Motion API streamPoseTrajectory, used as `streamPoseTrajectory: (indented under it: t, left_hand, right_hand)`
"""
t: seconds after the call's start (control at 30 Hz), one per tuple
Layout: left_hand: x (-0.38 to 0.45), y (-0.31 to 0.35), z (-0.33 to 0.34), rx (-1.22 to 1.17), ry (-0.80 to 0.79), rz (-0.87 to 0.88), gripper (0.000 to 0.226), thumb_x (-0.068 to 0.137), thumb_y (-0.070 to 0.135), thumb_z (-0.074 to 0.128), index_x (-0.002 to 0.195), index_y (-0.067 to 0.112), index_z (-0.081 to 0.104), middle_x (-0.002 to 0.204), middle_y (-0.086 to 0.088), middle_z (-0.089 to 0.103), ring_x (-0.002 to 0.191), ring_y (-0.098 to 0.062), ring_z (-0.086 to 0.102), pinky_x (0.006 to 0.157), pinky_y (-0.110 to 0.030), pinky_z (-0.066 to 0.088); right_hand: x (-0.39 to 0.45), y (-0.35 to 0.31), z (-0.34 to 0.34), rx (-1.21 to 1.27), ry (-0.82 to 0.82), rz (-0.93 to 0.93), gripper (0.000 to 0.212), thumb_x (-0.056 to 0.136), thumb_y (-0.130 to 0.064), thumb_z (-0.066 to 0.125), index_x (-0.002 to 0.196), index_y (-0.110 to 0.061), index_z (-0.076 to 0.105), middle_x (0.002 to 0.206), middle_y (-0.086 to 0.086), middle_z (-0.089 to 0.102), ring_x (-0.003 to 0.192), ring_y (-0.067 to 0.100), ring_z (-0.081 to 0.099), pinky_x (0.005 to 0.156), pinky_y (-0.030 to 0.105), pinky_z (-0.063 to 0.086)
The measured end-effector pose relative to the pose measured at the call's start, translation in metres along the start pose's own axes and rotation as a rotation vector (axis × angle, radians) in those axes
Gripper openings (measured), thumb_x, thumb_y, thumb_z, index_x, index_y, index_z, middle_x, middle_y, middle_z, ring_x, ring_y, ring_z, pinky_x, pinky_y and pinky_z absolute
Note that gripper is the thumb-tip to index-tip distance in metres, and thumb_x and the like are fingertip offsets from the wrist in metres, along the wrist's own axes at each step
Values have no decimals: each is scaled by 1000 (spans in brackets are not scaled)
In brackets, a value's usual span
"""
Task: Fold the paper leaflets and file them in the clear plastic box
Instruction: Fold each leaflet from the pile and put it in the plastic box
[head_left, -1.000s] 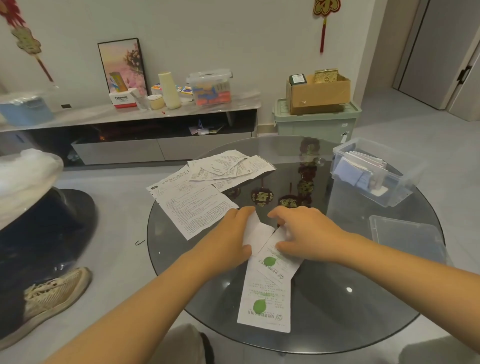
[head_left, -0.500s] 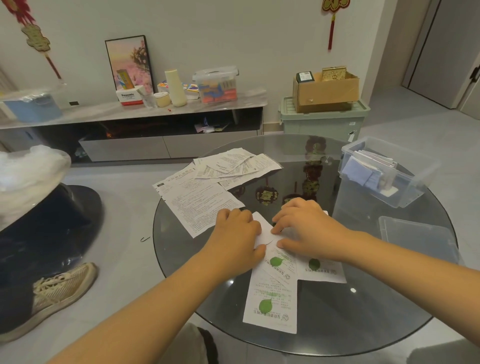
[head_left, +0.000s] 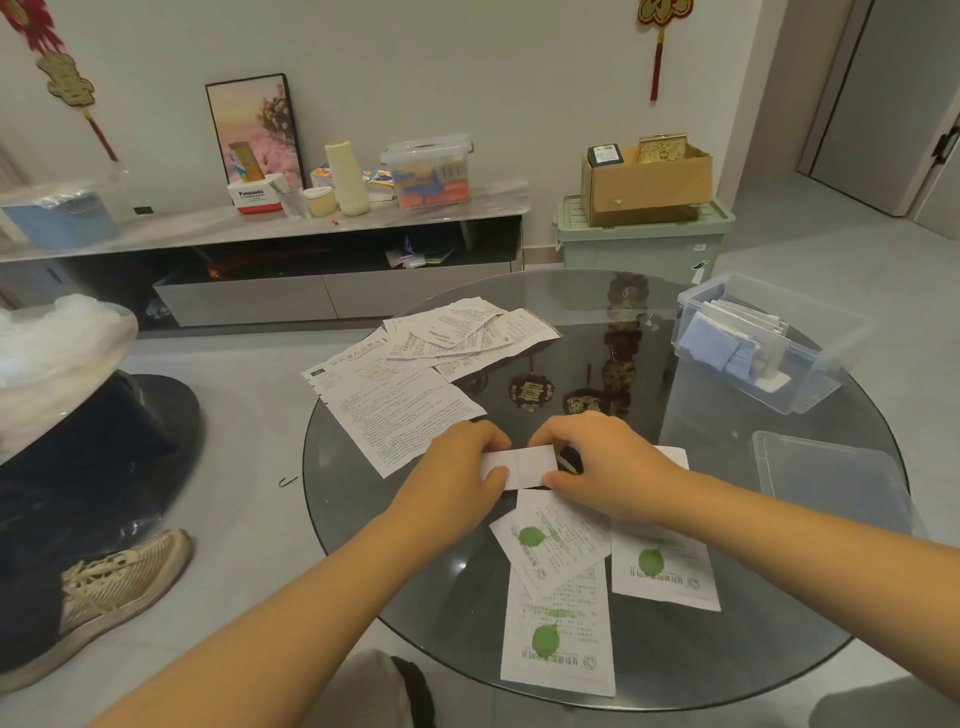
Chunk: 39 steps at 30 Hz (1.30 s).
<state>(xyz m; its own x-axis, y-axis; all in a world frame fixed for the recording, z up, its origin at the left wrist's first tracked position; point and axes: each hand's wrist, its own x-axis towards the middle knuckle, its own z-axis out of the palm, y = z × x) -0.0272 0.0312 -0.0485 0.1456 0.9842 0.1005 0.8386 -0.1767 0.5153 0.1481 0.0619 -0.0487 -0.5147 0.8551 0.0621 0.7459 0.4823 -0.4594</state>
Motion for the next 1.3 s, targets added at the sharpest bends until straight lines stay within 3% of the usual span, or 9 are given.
streamPoseTrajectory:
  t: [0.1,0.23,0.37,0.6,0.7,0.87,1.03,1.17,1.3]
  left_hand:
    - [2,-5,6,34,-20,8,34,90,18,59,123,23,51,119,6,44,101,-8,45,85,-18,37]
    - [3,-7,5,141,8,78,19,87,29,65,105,23,64,106,11,46,109,-10,41,96,-27,35]
    - [5,-9,0,139,-64,85,34,82,38,69,111,21,66,104,9,57,101,-9,51,90,-26,42]
    - [5,-2,-6,275,-63,151,22,90,37,58,102,21,68,99,6,62,92,-13,57,80,-30,48]
    - [5,1,-7,339,-24,183,23,94,33,50,99,19,67,95,3,65,85,-16,59,72,-29,46]
    - [8,9,-11,389,105,213,26,98,36,41,105,21,62,101,7,62,88,-14,58,69,-25,40]
    - [14,19,-9,115,259,107,18,93,38,54,94,25,67,90,10,61,79,-8,56,69,-23,47]
    - [23,30,-1,-282,222,19,11,88,32,63,86,23,69,79,10,66,73,-3,60,67,-16,49]
    - [32,44,4,-462,178,-29,5,89,24,63,90,24,68,85,7,69,75,-7,66,71,-30,59]
  right_hand:
    - [0,-1,5,-34,21,-35,43,89,-25,57,129,-35,46,122,-12,53,114,12,44,102,31,36]
    - [2,3,6,-181,44,-99,34,94,-31,48,127,-32,56,129,-11,46,121,12,36,104,28,25]
    - [5,5,1,-260,-36,-140,36,95,-39,47,130,-33,54,128,-13,50,120,12,33,101,30,25]
    - [6,2,3,-338,20,-172,32,94,-44,46,116,-30,65,113,-12,61,107,14,41,96,30,31]
    - [7,1,6,-378,65,-184,31,92,-47,45,103,-31,68,90,-10,67,91,14,49,85,28,37]
    - [6,-5,-1,-363,199,-140,31,96,-36,42,104,-29,71,85,-6,68,77,14,53,65,24,38]
    - [3,-4,-17,-97,267,23,24,94,-32,49,96,-24,72,83,-6,69,72,10,58,66,26,50]
    - [-1,1,-27,192,301,122,21,91,-31,56,92,-22,75,79,-3,71,72,13,64,69,27,54]
    - [-1,10,-38,469,257,190,20,91,-28,58,88,-20,76,78,0,72,75,15,67,72,28,57]
